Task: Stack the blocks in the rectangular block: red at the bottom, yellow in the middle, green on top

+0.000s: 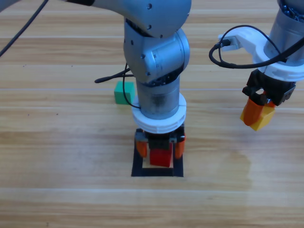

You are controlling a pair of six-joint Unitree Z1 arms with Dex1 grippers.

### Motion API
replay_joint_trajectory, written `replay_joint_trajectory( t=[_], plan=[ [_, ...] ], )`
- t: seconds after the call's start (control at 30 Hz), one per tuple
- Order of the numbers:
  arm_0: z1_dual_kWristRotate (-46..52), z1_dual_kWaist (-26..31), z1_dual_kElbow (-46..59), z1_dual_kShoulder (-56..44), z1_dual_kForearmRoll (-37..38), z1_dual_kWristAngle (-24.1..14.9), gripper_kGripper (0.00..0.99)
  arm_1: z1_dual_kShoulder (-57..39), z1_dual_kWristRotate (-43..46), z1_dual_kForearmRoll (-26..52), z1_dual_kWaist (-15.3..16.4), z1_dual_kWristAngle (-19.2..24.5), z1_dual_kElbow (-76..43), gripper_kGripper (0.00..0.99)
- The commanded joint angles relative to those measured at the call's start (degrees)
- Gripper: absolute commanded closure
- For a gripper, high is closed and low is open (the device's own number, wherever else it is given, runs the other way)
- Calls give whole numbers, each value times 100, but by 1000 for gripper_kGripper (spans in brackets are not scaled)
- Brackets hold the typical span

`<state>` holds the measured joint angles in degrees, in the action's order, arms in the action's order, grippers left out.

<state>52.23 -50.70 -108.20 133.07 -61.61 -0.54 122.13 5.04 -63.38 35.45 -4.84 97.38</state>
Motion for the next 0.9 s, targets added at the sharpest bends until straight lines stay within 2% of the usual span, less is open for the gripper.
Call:
replay_joint_trajectory(
  t=[0.03, 0.27, 0.4, 0.47, 0.57, 0.6, 0.7, 0.77, 0.83, 0.9],
  plan=[
    [24, -160, 18, 254, -44, -7, 0, 109, 32, 89, -109, -8, -193, 990],
    [-11, -160, -17, 70, -44, -69, 0, 91, 23, 98, -109, -8, -175, 990],
    [-151, -151, -193, -502, -62, -183, 0, 74, -30, 98, -109, -8, -149, 990],
    [-213, -133, -527, -880, -308, -403, 0, 21, -82, 89, -109, 10, -149, 990],
    [-424, -10, -1836, -1293, -1125, -851, 0, -93, -118, 89, -12, 194, -131, 990],
    [-573, 86, -2047, -1539, -1178, -992, 0, -181, -135, 98, 41, 282, -149, 990],
    [-1083, 746, -1704, -2119, -1178, -1071, 0, -357, -118, 89, 164, 511, -157, 990],
    [-1575, 1326, -1168, -2374, -1046, -1062, 0, -506, -109, 80, 383, 669, -245, 990],
    [-2111, 1897, -263, -2620, -563, -1027, 0, -700, -100, 80, 700, 686, -360, 990],
    [-2718, 2539, 800, -2813, 149, -631, 0, -832, -109, 89, 1060, 783, -456, 990]
  ],
)
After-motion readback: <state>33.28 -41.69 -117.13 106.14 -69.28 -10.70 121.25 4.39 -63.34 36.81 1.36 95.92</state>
